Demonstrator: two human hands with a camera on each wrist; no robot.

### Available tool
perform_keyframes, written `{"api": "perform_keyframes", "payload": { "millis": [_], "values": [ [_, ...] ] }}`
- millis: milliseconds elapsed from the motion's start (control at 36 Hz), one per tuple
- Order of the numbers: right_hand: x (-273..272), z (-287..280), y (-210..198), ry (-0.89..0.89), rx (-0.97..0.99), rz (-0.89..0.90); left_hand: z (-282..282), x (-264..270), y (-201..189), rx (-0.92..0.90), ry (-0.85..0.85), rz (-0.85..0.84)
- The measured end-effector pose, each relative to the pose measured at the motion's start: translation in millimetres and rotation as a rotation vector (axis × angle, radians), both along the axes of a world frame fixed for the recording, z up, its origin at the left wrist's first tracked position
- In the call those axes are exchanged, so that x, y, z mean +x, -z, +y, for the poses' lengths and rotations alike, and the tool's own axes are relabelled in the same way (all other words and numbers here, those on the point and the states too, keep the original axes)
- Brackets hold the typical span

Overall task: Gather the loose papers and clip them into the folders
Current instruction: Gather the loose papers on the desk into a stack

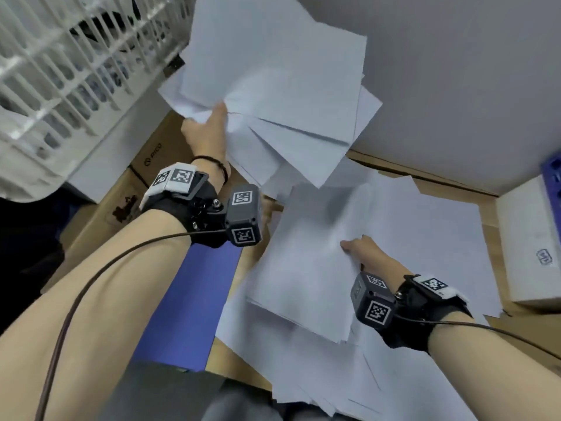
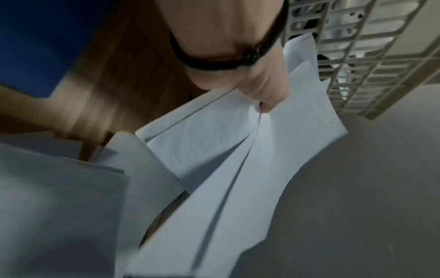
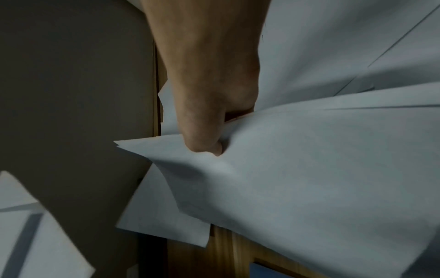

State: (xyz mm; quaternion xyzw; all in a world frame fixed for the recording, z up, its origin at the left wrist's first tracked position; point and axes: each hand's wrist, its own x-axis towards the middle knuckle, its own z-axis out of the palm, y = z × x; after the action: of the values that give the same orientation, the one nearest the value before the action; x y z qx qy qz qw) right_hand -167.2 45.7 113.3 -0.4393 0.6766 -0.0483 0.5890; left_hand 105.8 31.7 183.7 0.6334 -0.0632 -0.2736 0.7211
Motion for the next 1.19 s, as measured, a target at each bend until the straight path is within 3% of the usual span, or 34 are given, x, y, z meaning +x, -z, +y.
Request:
{"api": "perform_keyframes", "payload": {
  "millis": [194, 389, 500, 611, 694, 944, 1194],
  "values": [
    [-28.1, -3.3, 9.5, 0.161, -0.043, -0.053, 31.5, -31.4, 67.9, 0.279, 0.171, 0.192],
    [-44.6, -2.4, 37.5, 0.181, 0.007, 0.027, 62.9, -48.9, 135.2, 0.528, 0.555, 0.235],
    [-50.9, -1.8, 58.9, 0.202, 0.080, 0.123, 78.3, -47.5, 152.6, 0.632, 0.630, 0.275],
    [-51.3, 7.5, 67.7, 0.282, 0.114, 0.013, 90.0, -36.6, 175.1, 0.735, 0.683, 0.227],
    [-46.2, 5.4, 76.7, 0.358, 0.130, -0.019, 99.7, -31.7, 176.3, 0.803, 0.718, 0.181],
    [-20.3, -0.5, 85.2, 0.365, 0.117, -0.083, 132.5, 17.9, 182.9, 0.977, 0.782, 0.021],
    [-27.4, -17.8, 83.7, 0.148, 0.084, 0.062, 123.8, 30.3, 162.2, 1.004, 1.097, -0.135]
  ]
}}
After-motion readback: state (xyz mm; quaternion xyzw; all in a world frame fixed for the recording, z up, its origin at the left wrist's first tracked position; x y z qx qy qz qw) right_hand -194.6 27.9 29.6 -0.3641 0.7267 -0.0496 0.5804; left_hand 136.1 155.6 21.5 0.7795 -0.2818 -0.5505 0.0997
